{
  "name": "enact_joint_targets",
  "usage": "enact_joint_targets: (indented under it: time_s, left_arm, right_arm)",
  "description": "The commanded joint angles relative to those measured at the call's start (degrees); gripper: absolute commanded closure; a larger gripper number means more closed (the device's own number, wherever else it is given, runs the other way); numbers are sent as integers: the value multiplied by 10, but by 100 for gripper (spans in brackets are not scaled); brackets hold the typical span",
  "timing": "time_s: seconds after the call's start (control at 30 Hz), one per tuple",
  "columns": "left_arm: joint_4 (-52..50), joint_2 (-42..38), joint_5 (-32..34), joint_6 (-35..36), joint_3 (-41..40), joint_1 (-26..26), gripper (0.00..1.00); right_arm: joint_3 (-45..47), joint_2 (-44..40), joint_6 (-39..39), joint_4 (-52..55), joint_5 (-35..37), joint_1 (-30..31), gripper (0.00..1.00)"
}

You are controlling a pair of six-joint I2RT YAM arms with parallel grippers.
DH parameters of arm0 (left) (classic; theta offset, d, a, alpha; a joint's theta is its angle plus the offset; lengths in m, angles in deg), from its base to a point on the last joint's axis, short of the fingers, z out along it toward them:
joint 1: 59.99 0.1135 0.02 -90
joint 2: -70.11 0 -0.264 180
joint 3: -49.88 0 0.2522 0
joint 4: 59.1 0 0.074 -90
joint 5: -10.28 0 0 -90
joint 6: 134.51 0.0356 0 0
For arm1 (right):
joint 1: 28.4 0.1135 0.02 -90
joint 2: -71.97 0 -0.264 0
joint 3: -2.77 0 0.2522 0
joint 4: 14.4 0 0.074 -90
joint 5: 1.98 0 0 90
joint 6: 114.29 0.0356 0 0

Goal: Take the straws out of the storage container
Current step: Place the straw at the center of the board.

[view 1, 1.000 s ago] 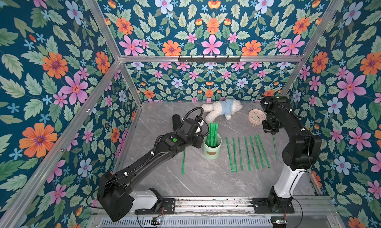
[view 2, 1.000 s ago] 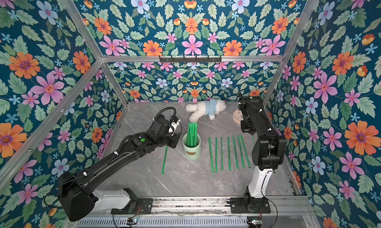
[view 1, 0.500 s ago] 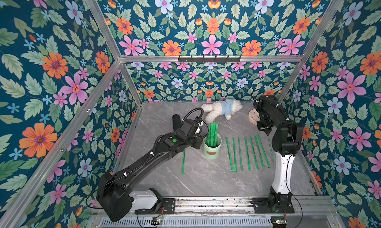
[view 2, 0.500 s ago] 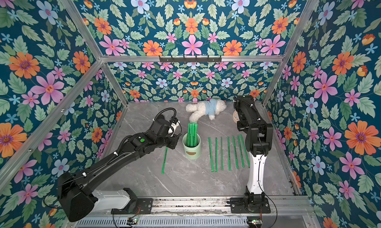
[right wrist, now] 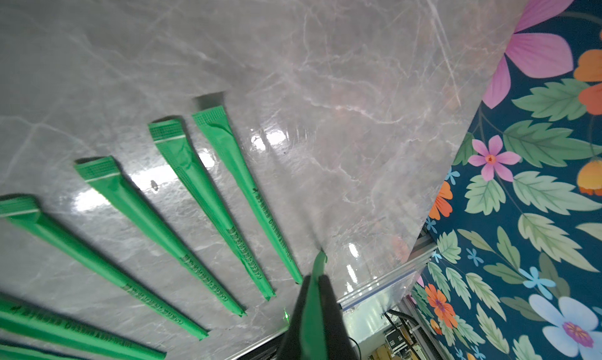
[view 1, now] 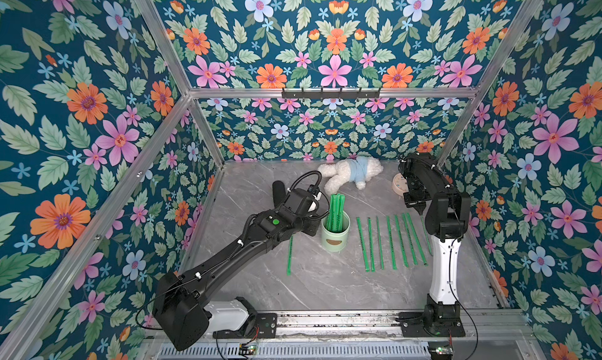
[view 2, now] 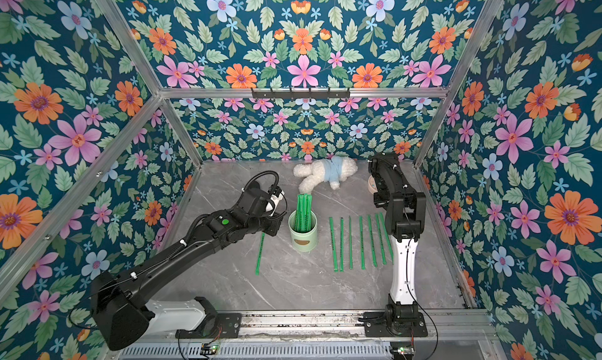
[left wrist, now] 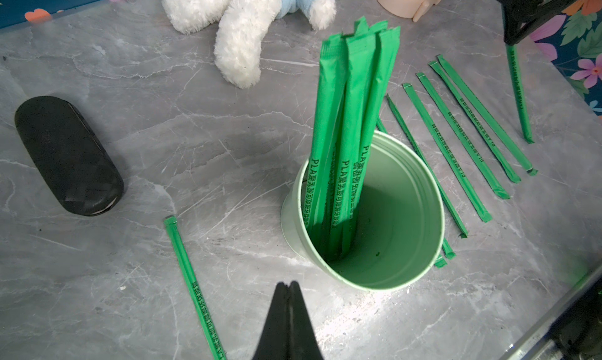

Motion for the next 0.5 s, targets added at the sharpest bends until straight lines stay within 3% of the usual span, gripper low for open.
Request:
enact_joint_targets:
  time_s: [0.0,0.47]
  left_arm:
    - [-5,3,0,7,1,0,100]
    - [-5,3,3,7,0,0,100]
  right_arm:
    - [-2,5,3,40,-7,0,94]
    - [-5,12,3,35,-11,-3,88]
